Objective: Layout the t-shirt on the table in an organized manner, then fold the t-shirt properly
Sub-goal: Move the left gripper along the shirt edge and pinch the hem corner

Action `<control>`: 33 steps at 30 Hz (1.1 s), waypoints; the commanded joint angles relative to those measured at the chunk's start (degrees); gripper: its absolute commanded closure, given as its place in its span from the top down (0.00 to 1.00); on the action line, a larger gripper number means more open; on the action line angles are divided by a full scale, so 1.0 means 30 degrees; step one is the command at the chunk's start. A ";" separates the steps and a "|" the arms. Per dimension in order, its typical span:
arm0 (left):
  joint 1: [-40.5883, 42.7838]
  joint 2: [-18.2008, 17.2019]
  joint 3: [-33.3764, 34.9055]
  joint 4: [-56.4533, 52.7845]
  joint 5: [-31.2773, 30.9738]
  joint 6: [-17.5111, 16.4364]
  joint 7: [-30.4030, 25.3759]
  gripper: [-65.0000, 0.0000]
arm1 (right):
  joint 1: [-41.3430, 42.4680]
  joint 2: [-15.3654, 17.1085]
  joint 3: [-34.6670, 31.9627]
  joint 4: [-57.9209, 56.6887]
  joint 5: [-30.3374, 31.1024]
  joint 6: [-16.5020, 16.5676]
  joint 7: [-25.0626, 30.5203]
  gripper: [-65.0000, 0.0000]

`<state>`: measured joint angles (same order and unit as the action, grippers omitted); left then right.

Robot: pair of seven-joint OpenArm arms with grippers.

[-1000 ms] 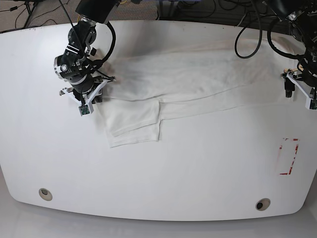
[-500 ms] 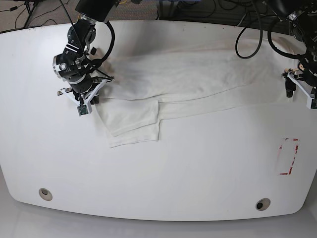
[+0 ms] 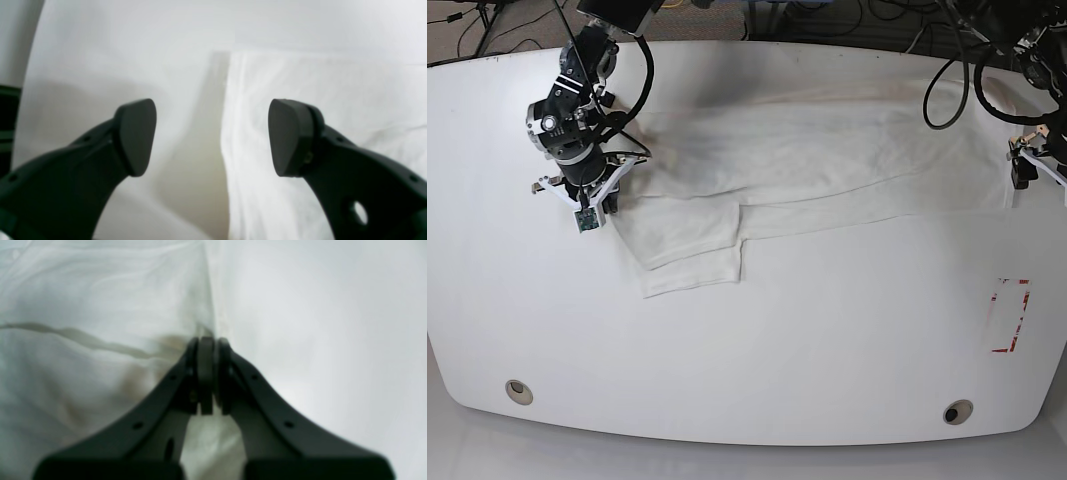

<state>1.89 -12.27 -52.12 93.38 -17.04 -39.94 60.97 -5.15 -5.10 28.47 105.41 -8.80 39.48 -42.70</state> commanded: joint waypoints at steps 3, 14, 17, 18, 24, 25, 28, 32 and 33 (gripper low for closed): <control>-0.0440 -0.0349 0.0157 -0.0813 -0.0196 -0.0019 -0.0323 0.76 | 0.0207 0.0075 -0.0010 0.0484 0.0222 0.0011 0.0328 0.00; -0.2051 -0.0378 0.2706 -0.2395 0.1269 0.0230 -0.2580 0.76 | 0.0207 0.0046 -0.0010 0.0425 0.0691 0.0011 0.0328 0.00; -0.2755 -0.0378 0.3351 -0.3187 0.1914 0.0289 -0.2580 0.76 | 0.0177 0.0104 -0.0010 0.0425 0.1306 0.0011 0.0328 0.00; -0.2989 -0.0378 0.3526 -0.3538 0.2119 0.0289 -0.2580 0.76 | 0.0060 0.0104 -0.0010 0.0425 0.1365 0.0011 0.0328 0.00; -0.4132 -0.0612 0.3761 -0.5150 0.3818 0.0260 -0.2609 0.76 | -0.0086 0.0104 -0.0010 0.0425 0.1599 0.0011 0.0328 0.00; -0.4249 -0.0700 0.3761 -0.5355 0.3965 0.0260 -0.2609 0.76 | -0.0086 0.0104 -0.0010 0.0425 0.1599 0.0011 0.0328 0.00; -0.4425 -0.0759 0.3790 -0.5795 0.4170 0.0260 -0.2609 0.76 | -0.0116 0.0104 -0.0010 0.0396 0.1599 0.0011 0.0328 0.00; -0.4337 -0.0905 0.3790 -0.5824 0.4170 0.0289 -0.2609 0.76 | -0.0145 0.0104 -0.0010 0.0396 0.1599 0.0011 0.0328 0.00; -0.4337 -0.1081 0.3790 -0.5824 0.4170 0.0289 -0.2609 0.76 | -0.0174 0.0104 -0.0010 0.0396 0.1599 0.0011 0.0328 0.00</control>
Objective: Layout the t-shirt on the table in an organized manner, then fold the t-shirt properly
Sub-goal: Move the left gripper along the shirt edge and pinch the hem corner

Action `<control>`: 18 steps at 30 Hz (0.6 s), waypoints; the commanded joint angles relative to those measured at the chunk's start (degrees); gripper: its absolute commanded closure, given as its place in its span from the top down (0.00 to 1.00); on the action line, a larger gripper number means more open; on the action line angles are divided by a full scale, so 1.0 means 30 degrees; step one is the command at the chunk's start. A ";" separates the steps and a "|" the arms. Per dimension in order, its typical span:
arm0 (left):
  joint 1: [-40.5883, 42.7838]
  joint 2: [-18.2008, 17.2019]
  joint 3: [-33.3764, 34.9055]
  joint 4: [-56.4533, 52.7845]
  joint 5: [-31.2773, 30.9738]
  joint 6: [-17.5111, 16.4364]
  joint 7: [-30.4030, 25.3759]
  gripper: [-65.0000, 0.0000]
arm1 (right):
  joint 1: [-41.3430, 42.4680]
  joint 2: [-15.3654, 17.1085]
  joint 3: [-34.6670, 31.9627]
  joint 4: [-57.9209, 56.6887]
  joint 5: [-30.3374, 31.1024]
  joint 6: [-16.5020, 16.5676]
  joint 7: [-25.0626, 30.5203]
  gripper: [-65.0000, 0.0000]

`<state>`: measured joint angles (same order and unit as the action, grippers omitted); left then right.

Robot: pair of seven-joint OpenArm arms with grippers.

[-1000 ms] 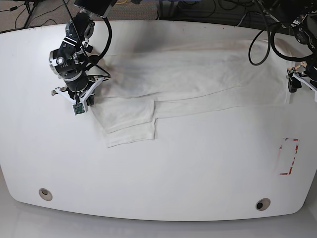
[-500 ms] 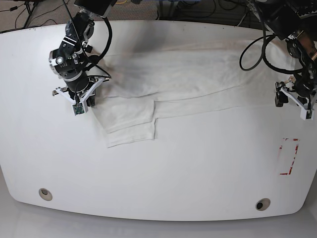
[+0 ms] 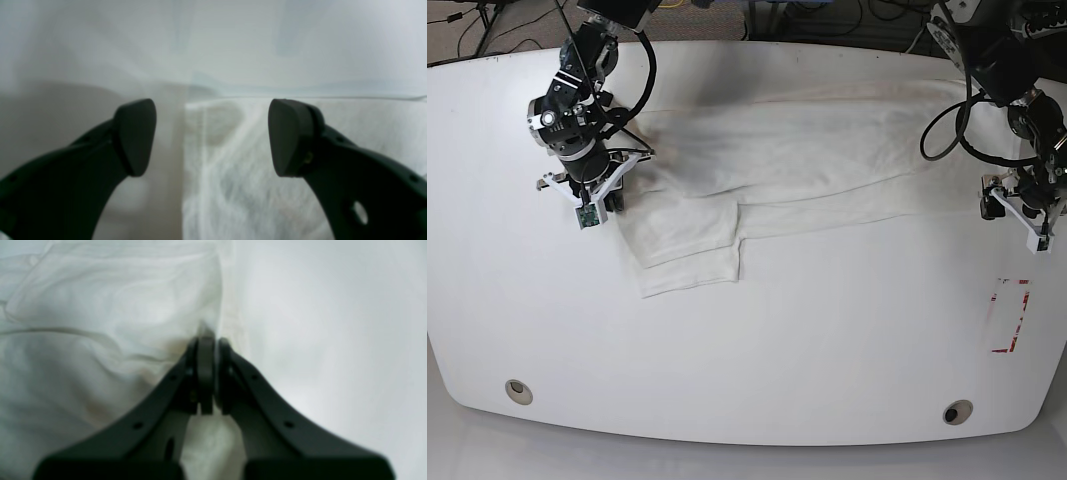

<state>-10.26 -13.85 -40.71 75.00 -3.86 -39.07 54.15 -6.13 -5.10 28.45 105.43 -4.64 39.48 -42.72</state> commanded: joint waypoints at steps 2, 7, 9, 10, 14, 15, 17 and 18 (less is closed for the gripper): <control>-0.0257 -0.0938 -0.0013 0.0215 -0.0223 -0.0003 -0.0336 0.76 | 0.0154 0.0104 -0.0002 0.0389 0.0215 0.0011 0.0335 0.00; -0.0257 -0.1113 -0.0013 -0.0400 -0.0223 -0.0061 -0.0336 0.76 | 0.0154 0.0104 -0.0002 0.0389 0.0215 0.0011 0.0335 0.00; -0.0257 -0.1113 -0.0013 -0.0693 -0.0223 -0.0061 -0.0336 0.76 | 0.0154 0.0104 -0.0002 0.0418 0.0215 0.0011 0.0335 0.00; -0.0257 -0.1113 -0.0013 -0.1015 -0.0223 -0.0090 -0.0365 0.76 | 0.0154 0.0104 -0.0002 0.0418 0.0215 0.0011 0.0335 0.00; -0.0345 -0.1113 0.0163 -0.1807 -0.0223 -0.0120 -0.0600 0.76 | 0.0154 0.0104 -0.0002 0.0418 0.0215 0.0011 0.0335 0.00; -0.0345 -0.1113 0.0397 -0.1924 -0.0253 -0.0120 -0.0717 0.76 | 0.0154 0.0104 -0.0002 0.0418 0.0215 0.0011 0.0335 0.00; -0.0345 -0.1113 0.1013 -0.2041 -0.0282 -0.0120 -0.0863 0.76 | 0.0154 0.0104 -0.0002 0.0389 0.0244 0.0011 0.0335 0.00; -0.0345 -0.1084 0.1452 -0.2041 -0.0311 -0.0120 -0.0893 0.75 | 0.0154 0.0104 -0.0002 0.0389 0.0244 0.0011 0.0335 0.00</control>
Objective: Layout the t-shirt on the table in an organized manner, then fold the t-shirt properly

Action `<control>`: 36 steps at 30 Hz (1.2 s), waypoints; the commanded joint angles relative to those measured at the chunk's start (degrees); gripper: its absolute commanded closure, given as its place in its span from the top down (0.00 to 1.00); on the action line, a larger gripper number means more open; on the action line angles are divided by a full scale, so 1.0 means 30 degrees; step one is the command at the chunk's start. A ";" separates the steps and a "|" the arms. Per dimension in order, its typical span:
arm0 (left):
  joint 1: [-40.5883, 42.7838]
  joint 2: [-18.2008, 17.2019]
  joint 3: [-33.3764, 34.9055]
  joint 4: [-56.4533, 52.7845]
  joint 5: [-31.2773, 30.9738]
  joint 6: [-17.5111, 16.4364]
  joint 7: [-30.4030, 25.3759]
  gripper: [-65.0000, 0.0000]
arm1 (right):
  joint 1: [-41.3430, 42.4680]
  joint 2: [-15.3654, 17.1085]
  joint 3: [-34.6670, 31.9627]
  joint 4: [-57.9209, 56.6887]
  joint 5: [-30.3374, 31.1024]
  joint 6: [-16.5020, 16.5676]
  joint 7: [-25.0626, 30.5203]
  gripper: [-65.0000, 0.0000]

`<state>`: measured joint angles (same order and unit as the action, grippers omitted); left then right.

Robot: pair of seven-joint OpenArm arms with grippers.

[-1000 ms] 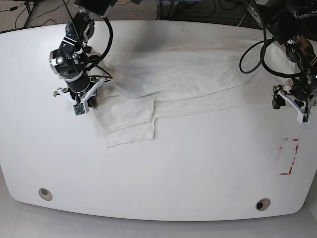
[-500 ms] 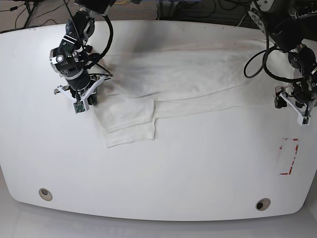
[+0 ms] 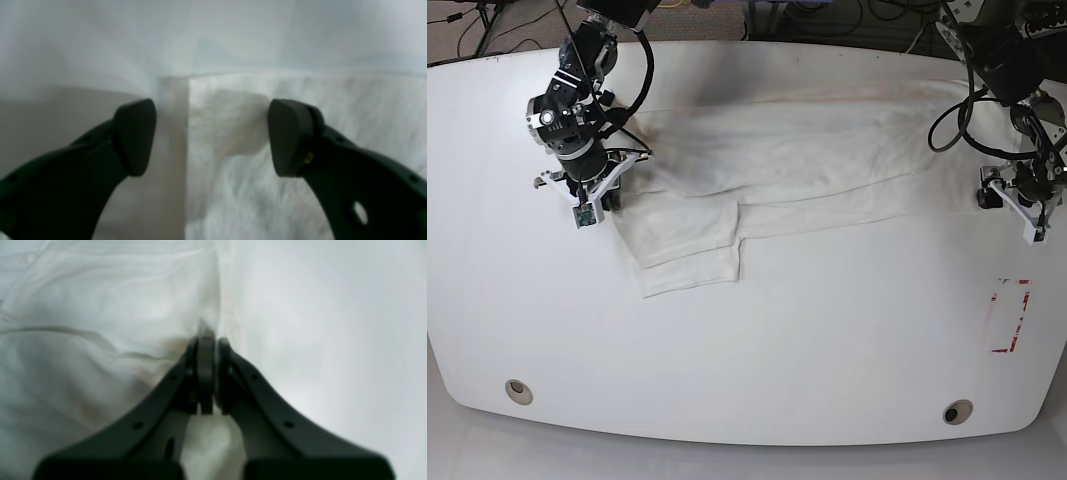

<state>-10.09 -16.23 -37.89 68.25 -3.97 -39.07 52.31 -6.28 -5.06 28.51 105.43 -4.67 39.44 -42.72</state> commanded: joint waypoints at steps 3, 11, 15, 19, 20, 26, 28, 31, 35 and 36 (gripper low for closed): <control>-0.0403 -0.0231 0.1128 0.0210 -0.0304 -0.0120 -0.0281 0.66 | 0.0205 0.0090 -0.0024 0.0389 0.0251 0.0025 0.0335 0.00; -0.0345 -0.0202 0.1216 0.0210 -0.0216 -0.0090 -0.0281 0.07 | 0.0263 0.0090 -0.0024 0.0389 0.0251 0.0025 0.0335 0.00; -0.0315 -0.0202 0.1245 0.0240 -0.0216 -0.0032 -0.0281 0.00 | 0.0263 0.0090 -0.0024 0.0389 0.0251 0.0025 0.0335 0.00; -0.0315 -0.0261 0.1216 0.0708 -0.0275 -0.0120 -0.0281 0.00 | 0.0234 0.0090 -0.0024 0.0389 0.0251 0.0025 0.0335 0.00; -0.0315 -0.0261 0.1186 0.1031 -0.0304 -0.0149 -0.0281 0.00 | 0.0234 0.0090 -0.0024 0.0389 0.0251 0.0025 0.0335 0.00; 0.0476 -0.0231 0.1186 0.3932 -0.0304 -0.0310 -0.0251 0.00 | 0.0175 0.0090 -0.0024 0.0535 0.0222 0.0025 0.0335 0.00; 0.0652 -0.0202 0.1186 0.4840 -0.0304 -0.0310 -0.0193 0.00 | 0.0175 0.0090 -0.0024 0.0565 0.0222 0.0025 0.0335 0.00; 0.0857 -0.0202 0.1186 0.6335 -0.0245 -0.0310 -0.0163 0.00 | 0.0175 0.0090 0.0005 0.0565 0.0222 0.0025 0.0335 0.00; 0.1443 -0.0202 0.1216 0.7624 -0.0275 -0.0310 -0.0163 0.00 | 0.0175 0.0148 0.0034 0.0565 0.0164 0.0025 0.0335 0.00; 0.1560 -0.0202 0.1245 0.7771 -0.0275 -0.0310 -0.0163 0.00 | 0.0175 0.0177 0.0034 0.0565 0.0164 0.0025 0.0335 0.00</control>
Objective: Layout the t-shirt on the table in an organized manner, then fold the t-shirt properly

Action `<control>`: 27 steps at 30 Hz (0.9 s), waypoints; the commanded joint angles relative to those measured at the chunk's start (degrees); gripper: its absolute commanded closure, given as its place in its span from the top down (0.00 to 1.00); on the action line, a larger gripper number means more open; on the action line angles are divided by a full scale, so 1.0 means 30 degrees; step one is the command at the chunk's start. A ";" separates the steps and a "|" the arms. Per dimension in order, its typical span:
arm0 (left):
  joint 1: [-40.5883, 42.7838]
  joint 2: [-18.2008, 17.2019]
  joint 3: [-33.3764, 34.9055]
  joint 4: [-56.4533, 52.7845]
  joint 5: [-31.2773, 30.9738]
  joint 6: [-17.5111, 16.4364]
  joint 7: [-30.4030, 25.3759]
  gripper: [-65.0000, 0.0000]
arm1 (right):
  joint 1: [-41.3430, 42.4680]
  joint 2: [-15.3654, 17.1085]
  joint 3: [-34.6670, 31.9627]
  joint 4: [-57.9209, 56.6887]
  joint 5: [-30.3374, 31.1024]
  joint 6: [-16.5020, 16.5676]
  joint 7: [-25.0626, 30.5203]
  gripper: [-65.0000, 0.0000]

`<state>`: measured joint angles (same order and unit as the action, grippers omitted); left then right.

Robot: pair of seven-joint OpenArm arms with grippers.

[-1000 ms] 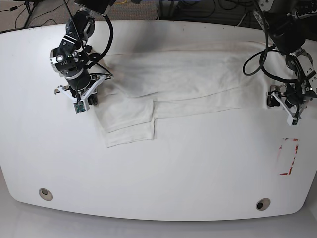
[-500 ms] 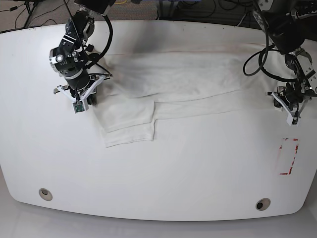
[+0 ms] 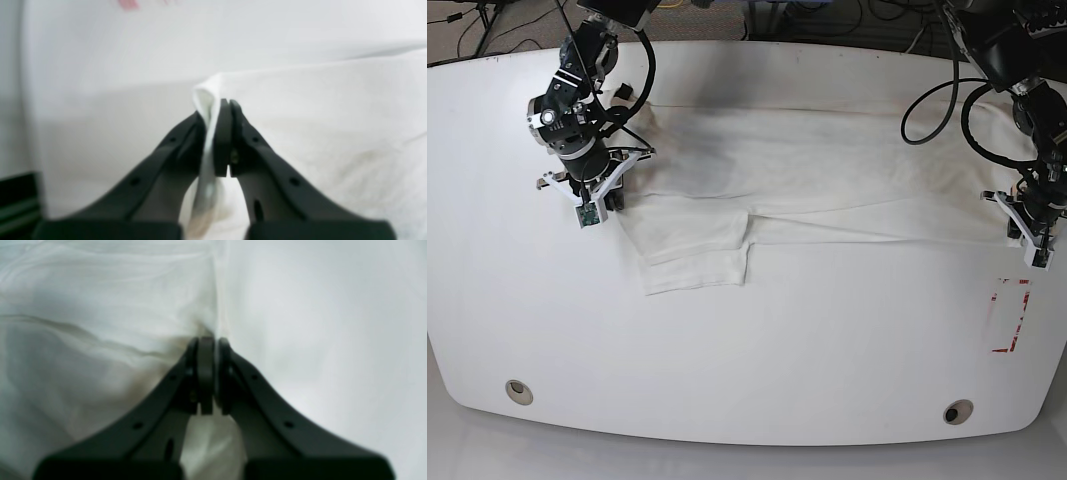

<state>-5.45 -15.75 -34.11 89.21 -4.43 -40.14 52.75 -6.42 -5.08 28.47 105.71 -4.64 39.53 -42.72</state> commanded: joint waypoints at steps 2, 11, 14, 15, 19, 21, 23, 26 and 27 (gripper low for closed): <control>0.0221 -0.0362 0.0014 0.1194 -0.0122 0.0047 -0.0309 0.00 | 0.0219 0.0185 0.0049 0.0470 0.0156 -0.0004 0.0335 0.00; 0.0690 -0.0421 0.0248 0.1751 -0.0151 0.0047 -0.0309 0.00 | 0.0219 0.0126 0.0020 0.0411 0.0127 -0.0004 0.0335 0.00; 0.0719 -0.0421 0.0219 0.2132 -0.0151 0.0047 -0.0309 0.00 | 0.0219 0.0126 0.0020 0.0411 0.0127 -0.0004 0.0335 0.00; 0.0719 -0.0421 0.0219 0.2161 -0.0122 0.0047 -0.0309 0.00 | 0.0248 0.0126 0.0020 0.0382 0.0127 -0.0004 0.0335 0.00; 0.0719 -0.0421 0.0219 0.2132 -0.0063 0.0047 -0.0309 0.07 | 0.0248 0.0126 0.0020 0.0382 0.0156 -0.0004 0.0335 0.00; 0.0719 -0.0392 0.0248 0.2132 -0.0063 0.0047 -0.0309 0.15 | 0.0248 0.0155 0.0020 0.0382 0.0156 -0.0004 0.0335 0.00; 0.0719 -0.0362 0.0248 0.2132 -0.0063 0.0047 -0.0309 0.22 | 0.0248 0.0155 0.0020 0.0382 0.0186 -0.0004 0.0335 0.00; 0.0719 -0.0333 0.0307 0.1927 -0.0092 0.0047 -0.0309 0.28 | 0.0248 0.0155 0.0020 0.0353 0.0215 -0.0004 0.0335 0.00; 0.0719 -0.0333 0.0307 0.1809 -0.0092 0.0047 -0.0309 0.29 | 0.0248 0.0155 0.0020 0.0353 0.0215 -0.0004 0.0335 0.00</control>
<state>-2.42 -15.73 -33.15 94.32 -4.29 -40.14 52.88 -6.42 -4.93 28.51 105.71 -4.67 39.48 -42.70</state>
